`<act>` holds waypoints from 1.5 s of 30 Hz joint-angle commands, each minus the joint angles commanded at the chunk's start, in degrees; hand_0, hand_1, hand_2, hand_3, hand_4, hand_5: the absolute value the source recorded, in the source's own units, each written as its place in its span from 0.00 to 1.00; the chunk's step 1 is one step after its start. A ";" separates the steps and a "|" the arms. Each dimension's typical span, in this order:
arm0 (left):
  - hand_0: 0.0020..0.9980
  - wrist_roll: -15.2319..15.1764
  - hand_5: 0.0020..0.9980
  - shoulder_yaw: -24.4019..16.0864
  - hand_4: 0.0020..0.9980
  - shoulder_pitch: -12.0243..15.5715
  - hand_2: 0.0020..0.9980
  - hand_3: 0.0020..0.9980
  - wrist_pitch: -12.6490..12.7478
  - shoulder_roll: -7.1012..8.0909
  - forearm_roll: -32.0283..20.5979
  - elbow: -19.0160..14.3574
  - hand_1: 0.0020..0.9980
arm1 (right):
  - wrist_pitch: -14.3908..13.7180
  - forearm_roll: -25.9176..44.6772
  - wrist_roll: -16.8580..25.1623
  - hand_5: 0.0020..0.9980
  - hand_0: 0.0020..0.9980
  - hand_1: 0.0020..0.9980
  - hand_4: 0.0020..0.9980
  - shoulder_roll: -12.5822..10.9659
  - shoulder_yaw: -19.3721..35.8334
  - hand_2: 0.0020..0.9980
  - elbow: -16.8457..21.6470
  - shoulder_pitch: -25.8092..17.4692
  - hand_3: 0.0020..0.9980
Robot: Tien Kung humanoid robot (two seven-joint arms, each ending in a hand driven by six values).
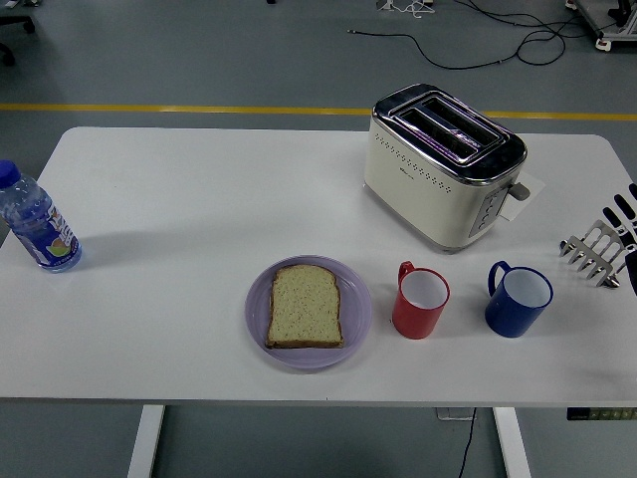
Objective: Pick up the cup,pour liquid into bread,place the cup on the desk
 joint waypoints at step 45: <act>0.64 -0.61 0.85 -2.46 0.24 -0.99 0.66 0.51 0.79 -0.19 0.74 -0.34 0.65 | -19.49 -30.17 18.43 0.07 0.96 0.90 1.00 1.28 -19.56 1.00 -6.85 -7.71 1.00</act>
